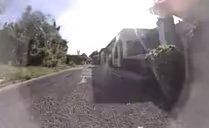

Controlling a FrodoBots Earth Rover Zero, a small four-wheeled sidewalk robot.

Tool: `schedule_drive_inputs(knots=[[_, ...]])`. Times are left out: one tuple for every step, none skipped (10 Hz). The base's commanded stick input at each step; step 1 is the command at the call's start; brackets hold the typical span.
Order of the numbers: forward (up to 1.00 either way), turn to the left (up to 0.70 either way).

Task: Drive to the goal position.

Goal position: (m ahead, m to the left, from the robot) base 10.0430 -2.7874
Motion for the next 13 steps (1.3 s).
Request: schedule_drive_inputs(knots=[[1.00, 0.00], [1.00, 0.00], [1.00, 0.00], [1.00, 0.00], [1.00, 0.27], [1.00, 0.27], [1.00, 0.05], [1.00, 0.00], [1.00, 0.00], [1.00, 0.00], [1.00, 0.00], [1.00, 0.00], [1.00, 0.00]])
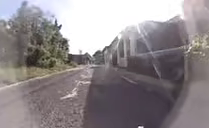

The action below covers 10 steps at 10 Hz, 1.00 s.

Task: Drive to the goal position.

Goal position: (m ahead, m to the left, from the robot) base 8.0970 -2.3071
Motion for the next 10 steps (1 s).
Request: schedule_drive_inputs(knots=[[1.00, 0.00], [1.00, 0.00], [1.00, 0.00], [1.00, 0.00], [1.00, 0.12], [1.00, 0.27], [1.00, 0.09], [1.00, 0.00], [1.00, 0.00], [1.00, 0.00]])
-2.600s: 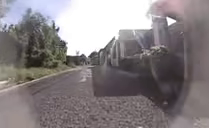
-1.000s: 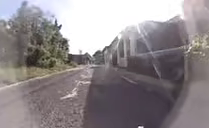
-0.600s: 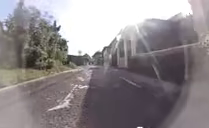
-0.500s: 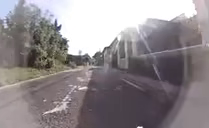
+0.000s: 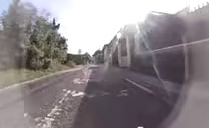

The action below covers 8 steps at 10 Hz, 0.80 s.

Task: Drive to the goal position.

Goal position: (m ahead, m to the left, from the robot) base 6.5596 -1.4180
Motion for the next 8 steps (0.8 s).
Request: schedule_drive_inputs(knots=[[1.00, 0.00], [1.00, 0.00], [1.00, 0.00], [1.00, 0.00], [1.00, 0.00], [1.00, 0.00], [1.00, 0.00], [1.00, 0.00]])
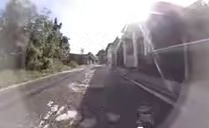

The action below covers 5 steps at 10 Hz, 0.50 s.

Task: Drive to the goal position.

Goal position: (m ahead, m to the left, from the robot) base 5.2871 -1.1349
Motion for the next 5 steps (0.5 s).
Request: schedule_drive_inputs(knots=[[1.00, 0.00], [1.00, 0.00], [1.00, 0.00], [1.00, 0.00], [0.80, 0.00]])
